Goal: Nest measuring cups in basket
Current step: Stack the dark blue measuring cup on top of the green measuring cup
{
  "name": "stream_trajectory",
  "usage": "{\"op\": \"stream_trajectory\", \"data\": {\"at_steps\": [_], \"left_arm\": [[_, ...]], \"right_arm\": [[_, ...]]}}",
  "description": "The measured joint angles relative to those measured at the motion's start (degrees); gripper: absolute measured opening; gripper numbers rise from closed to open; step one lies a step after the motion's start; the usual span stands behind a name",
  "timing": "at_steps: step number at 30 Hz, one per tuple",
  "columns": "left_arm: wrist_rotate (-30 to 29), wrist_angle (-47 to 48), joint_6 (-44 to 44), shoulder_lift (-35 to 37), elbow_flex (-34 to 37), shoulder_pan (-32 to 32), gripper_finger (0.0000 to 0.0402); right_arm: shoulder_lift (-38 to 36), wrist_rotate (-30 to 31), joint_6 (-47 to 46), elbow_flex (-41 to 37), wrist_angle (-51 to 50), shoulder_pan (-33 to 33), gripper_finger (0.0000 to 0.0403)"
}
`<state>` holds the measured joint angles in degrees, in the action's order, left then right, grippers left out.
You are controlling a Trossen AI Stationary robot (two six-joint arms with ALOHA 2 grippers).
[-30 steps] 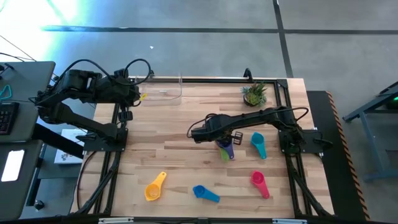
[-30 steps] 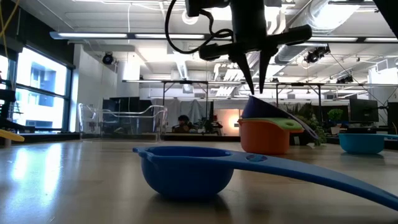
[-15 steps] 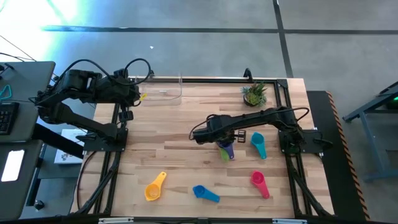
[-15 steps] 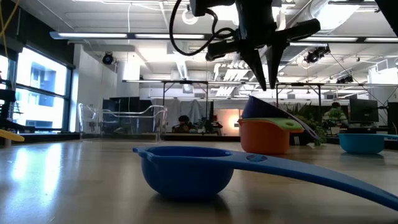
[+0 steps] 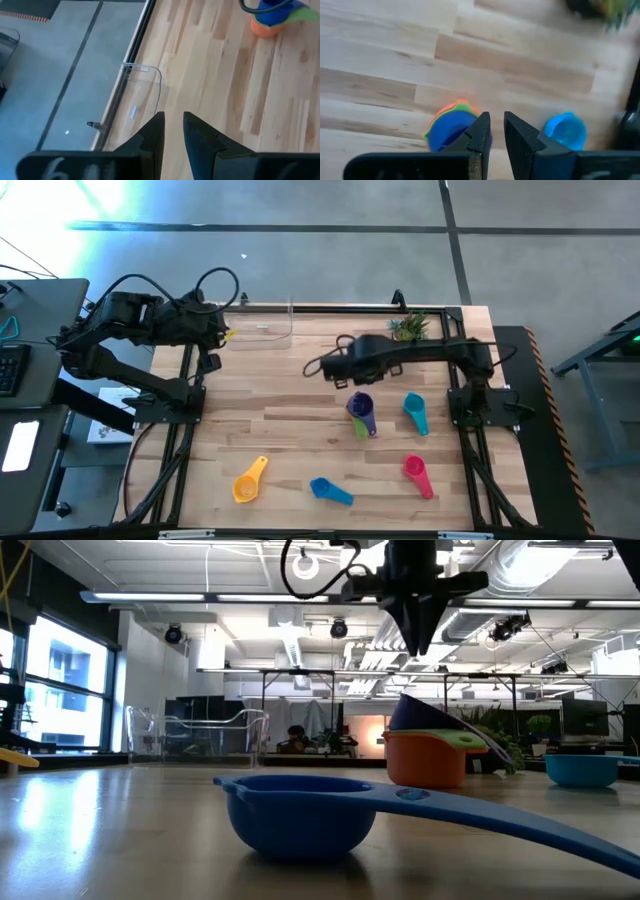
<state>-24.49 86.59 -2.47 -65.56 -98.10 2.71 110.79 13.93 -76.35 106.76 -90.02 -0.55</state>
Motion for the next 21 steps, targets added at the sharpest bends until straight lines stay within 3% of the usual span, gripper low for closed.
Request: {"op": "stream_trajectory", "data": {"at_steps": [13,21], "left_arm": [[-0.02,0.04,-11.43,0.0,0.0,-0.01,0.0062],[-0.03,0.04,-18.45,0.0,0.0,0.01,0.0062]], "right_arm": [[-5.96,-0.7,35.68,0.0,0.02,-8.47,0.0049],[-10.51,-2.99,51.31,0.0,0.0,-13.6,0.0049]]}}
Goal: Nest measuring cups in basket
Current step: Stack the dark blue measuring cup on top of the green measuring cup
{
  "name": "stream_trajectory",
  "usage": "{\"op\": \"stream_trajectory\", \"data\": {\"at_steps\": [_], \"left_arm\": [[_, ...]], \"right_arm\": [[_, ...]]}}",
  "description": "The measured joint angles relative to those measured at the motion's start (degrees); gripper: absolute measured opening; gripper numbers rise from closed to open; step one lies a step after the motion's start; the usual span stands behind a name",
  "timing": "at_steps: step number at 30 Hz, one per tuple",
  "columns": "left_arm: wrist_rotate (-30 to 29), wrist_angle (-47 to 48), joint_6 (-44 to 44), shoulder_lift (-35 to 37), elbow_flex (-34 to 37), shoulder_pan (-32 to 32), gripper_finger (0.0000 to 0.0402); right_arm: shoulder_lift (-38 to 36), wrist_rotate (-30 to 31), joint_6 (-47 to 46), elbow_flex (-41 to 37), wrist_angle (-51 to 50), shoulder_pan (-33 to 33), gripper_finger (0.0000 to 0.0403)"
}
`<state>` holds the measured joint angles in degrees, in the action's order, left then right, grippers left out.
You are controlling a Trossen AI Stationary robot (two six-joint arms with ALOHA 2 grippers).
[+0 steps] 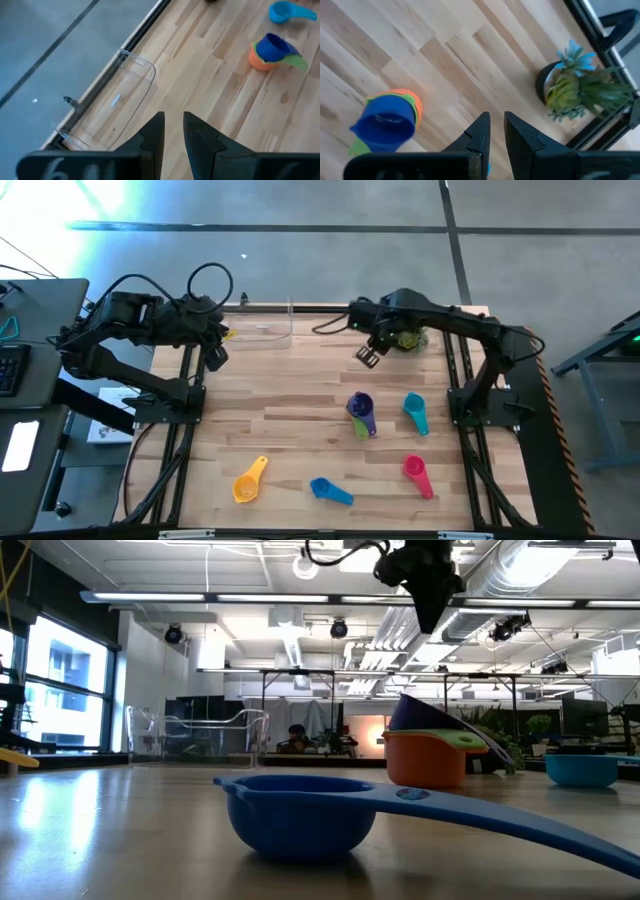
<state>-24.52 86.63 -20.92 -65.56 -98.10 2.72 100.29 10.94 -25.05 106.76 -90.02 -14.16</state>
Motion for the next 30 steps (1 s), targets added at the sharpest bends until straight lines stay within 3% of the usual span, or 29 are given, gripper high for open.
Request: {"op": "stream_trajectory", "data": {"at_steps": [6,20,30], "left_arm": [[-0.02,0.0,-4.02,0.0,0.0,0.0,0.0062],[-0.08,-1.42,-7.57,-0.17,0.0,-0.01,0.0062],[-0.06,-3.04,-11.1,-0.28,0.0,-0.02,0.0062]], "right_arm": [[-4.36,-0.66,5.83,-2.65,1.2,-2.07,0.0048],[-25.41,-10.62,1.77,-35.09,24.96,-1.25,0.0049],[-27.91,-14.58,-0.62,-44.25,35.99,6.37,0.0049]]}}
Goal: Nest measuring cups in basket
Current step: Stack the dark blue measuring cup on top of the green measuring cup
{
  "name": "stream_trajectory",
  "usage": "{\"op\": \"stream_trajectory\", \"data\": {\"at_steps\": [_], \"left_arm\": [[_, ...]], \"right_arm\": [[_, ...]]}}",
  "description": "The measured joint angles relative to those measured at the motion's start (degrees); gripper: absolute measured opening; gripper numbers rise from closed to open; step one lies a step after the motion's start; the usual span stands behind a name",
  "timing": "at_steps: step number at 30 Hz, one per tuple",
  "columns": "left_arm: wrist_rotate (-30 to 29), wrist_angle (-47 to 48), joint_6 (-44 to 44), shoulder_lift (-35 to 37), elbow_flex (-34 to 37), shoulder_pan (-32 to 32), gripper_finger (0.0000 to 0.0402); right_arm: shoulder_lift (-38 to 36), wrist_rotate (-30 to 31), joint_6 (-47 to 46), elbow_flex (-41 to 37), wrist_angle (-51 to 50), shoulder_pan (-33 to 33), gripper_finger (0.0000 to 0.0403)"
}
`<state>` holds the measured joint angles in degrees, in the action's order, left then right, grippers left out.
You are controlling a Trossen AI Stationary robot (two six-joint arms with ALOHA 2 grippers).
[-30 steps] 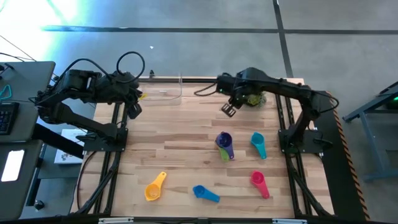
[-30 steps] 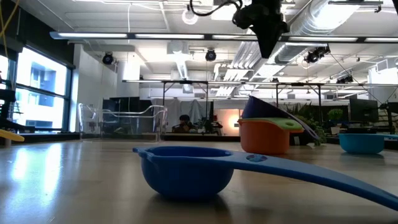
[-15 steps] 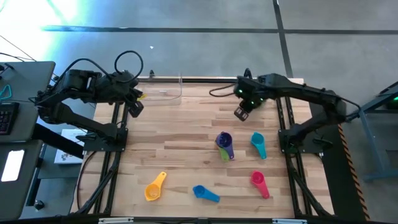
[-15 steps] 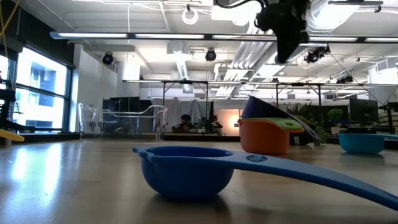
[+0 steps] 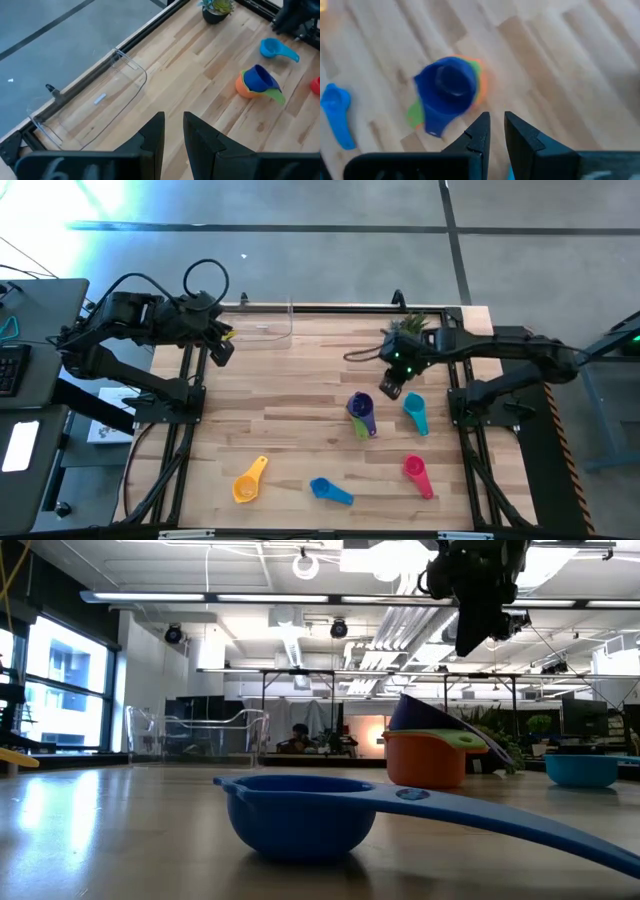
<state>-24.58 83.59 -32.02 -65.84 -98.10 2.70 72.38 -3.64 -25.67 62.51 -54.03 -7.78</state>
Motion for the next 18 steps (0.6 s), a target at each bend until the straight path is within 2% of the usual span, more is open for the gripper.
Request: {"op": "stream_trajectory", "data": {"at_steps": [4,9,18], "left_arm": [[0.0,0.02,-1.87,-0.43,0.0,0.02,0.0062],[0.0,0.04,-1.91,-0.95,-0.02,0.0,0.0062],[0.06,0.05,-1.91,-2.46,-0.04,0.0,0.0062]], "right_arm": [[0.07,-0.65,-1.34,-2.54,4.94,3.2,0.0049],[0.11,0.11,-1.35,-3.48,6.32,5.37,0.0049],[0.09,-1.51,0.5,-3.44,14.7,5.69,0.0049]]}}
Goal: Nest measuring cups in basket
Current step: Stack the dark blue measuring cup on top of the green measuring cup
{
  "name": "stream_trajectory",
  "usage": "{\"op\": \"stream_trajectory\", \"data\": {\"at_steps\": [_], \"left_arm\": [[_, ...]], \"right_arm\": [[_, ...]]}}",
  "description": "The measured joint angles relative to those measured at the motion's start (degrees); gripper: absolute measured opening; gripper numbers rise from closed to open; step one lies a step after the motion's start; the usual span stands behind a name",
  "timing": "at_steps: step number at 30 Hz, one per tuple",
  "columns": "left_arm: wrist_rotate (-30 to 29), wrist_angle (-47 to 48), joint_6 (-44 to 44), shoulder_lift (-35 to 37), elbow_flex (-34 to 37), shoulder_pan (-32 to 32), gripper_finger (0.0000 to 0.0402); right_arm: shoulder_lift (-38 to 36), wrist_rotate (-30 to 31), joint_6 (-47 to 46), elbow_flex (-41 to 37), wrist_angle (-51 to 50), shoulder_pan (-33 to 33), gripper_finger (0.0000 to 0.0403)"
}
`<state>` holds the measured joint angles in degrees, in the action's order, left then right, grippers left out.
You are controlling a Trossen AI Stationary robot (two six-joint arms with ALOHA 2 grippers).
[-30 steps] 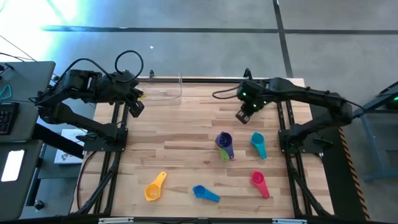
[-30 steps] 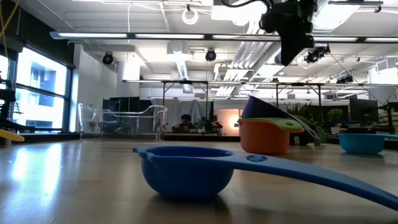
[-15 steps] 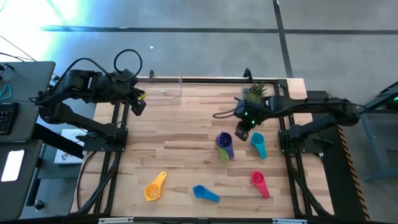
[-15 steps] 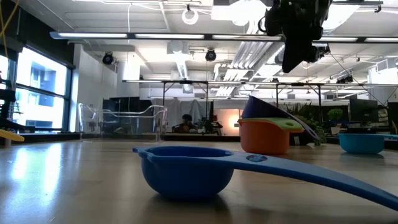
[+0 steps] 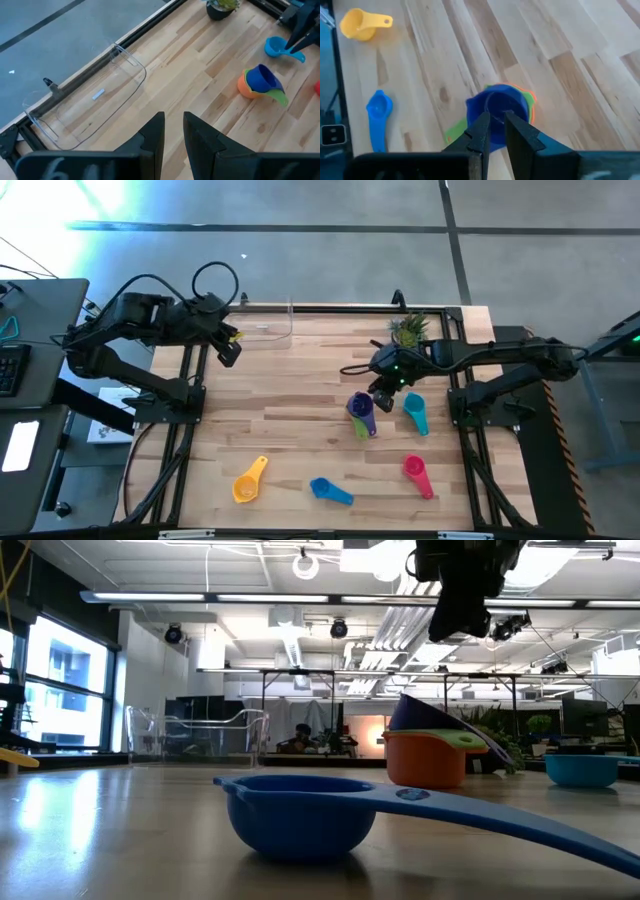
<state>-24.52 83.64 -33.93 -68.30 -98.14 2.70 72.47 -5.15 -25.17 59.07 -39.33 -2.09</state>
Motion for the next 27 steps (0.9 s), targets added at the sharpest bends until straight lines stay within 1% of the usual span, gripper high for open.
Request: {"op": "stream_trajectory", "data": {"at_steps": [4,9,12,15,20,27], "left_arm": [[0.29,0.0,0.02,-0.21,0.02,0.0,0.0062],[0.31,-0.01,0.04,-0.3,0.02,0.0,0.0062],[0.31,-0.03,0.06,-0.34,0.02,0.01,0.0062],[0.31,0.0,0.14,-0.31,0.02,0.02,0.0062],[0.34,-0.01,2.77,-0.31,0.02,0.01,0.0062],[0.43,-0.03,3.08,-0.31,0.02,0.0,0.0062]], "right_arm": [[0.0,-1.52,0.15,0.0,0.37,0.0,0.0055],[0.0,-1.42,0.3,0.0,0.6,0.0,0.0089],[0.0,-0.49,2.73,0.0,0.08,0.0,0.0116],[0.0,1.07,7.68,0.02,-1.38,0.0,0.0133],[1.93,3.2,12.02,0.1,-1.93,-0.17,0.0139],[8.18,3.19,18.55,0.11,-1.69,-0.13,0.0139]]}}
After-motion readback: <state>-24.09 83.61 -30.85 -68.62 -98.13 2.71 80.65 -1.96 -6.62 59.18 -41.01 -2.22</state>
